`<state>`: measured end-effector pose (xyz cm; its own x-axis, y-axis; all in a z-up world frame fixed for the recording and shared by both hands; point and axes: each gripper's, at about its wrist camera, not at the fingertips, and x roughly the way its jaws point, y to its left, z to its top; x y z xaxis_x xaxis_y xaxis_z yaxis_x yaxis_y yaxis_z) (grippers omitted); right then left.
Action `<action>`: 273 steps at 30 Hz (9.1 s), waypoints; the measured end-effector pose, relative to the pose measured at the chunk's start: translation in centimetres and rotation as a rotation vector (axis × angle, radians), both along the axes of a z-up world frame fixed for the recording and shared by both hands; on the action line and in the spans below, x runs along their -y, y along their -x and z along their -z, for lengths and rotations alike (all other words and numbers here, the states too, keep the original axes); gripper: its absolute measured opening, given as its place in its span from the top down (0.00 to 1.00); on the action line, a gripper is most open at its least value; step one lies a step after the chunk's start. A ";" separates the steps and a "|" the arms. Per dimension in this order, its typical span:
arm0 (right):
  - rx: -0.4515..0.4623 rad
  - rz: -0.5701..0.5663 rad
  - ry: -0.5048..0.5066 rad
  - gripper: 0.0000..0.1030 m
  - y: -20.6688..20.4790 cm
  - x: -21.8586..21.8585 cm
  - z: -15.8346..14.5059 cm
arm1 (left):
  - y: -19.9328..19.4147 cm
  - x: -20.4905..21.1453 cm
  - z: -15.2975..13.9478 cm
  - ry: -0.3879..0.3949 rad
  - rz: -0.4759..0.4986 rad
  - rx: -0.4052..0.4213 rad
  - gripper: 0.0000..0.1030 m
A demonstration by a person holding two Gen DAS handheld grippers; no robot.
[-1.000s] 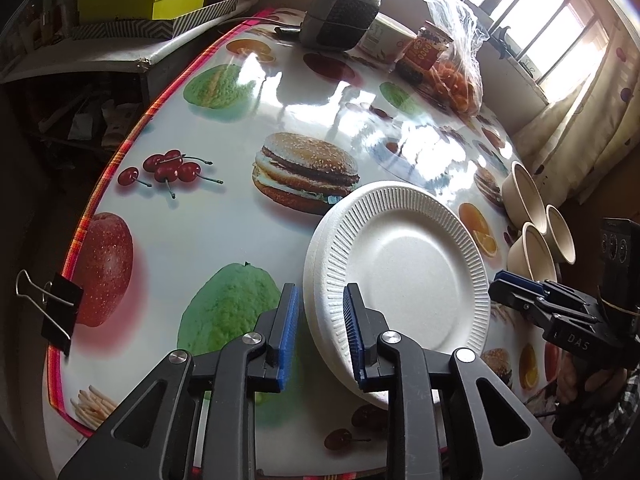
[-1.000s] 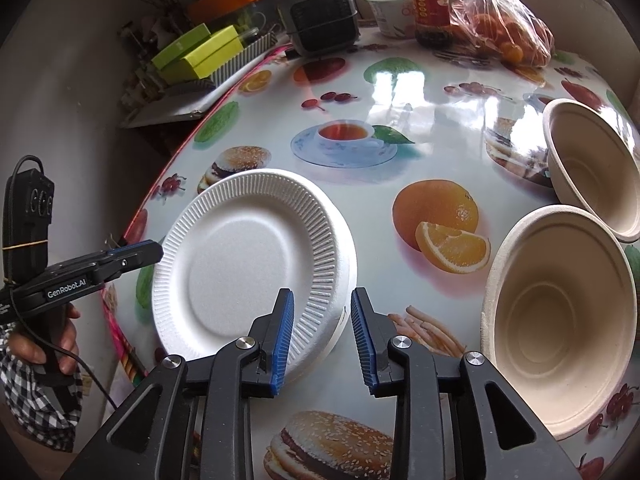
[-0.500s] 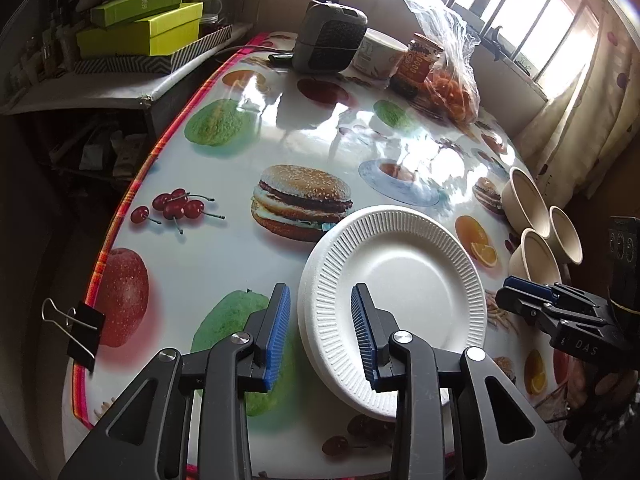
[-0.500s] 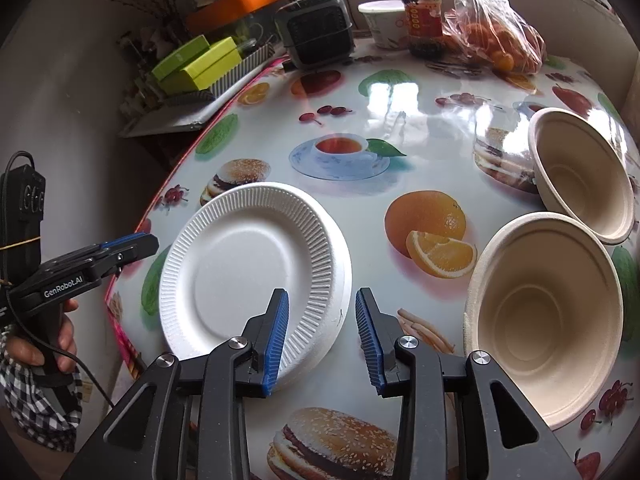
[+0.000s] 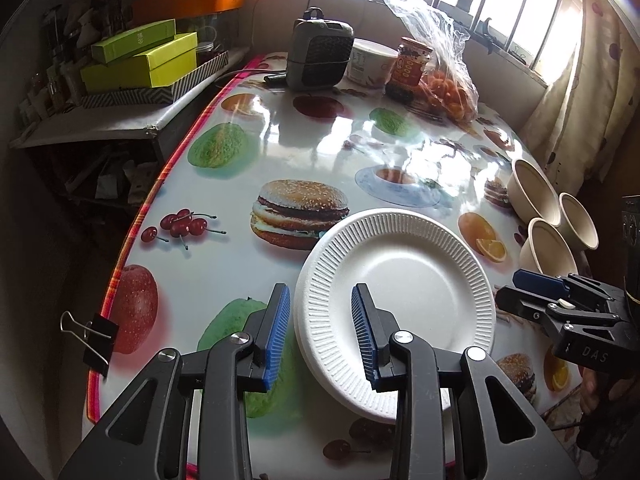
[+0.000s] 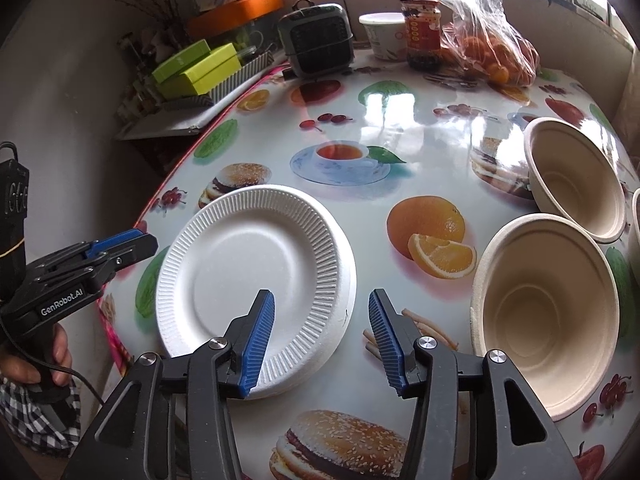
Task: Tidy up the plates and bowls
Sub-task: 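Move the left tool toward a beige paper bowl while the right tool approaches another bowl, then close the left tool on a beige bowl rim while the right tool grips another bowl rim, then lift and carry the beige bowl with the left tool while the right tool carries its bowl, then lower the held bowl into another beige bowl with the left tool while the right tool lowers its bowl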
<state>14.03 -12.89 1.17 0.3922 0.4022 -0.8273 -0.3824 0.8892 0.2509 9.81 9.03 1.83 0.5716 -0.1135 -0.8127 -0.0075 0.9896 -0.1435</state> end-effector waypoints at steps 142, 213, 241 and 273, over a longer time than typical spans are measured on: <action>0.121 0.448 -0.110 0.91 -9.6 24.0 0.4 | -19.8 24.7 1.7 0.198 0.332 -0.141 0.92; 0.220 0.490 -0.158 0.90 -5.1 23.3 -4.0 | -16.0 23.4 -3.1 0.236 0.346 -0.043 0.92; 0.210 0.489 -0.187 0.90 0.8 20.7 -3.8 | -11.3 20.7 -2.8 0.254 0.346 -0.042 0.92; 0.177 0.505 -0.177 0.90 3.9 19.6 -2.4 | -8.6 19.6 -1.0 0.263 0.351 -0.082 0.92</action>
<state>10.15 -32.47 3.59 0.6990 0.2551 -0.6680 0.0298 0.9230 0.3837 18.41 -10.62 2.84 0.3962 -0.4981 -0.7713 0.3010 0.8641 -0.4034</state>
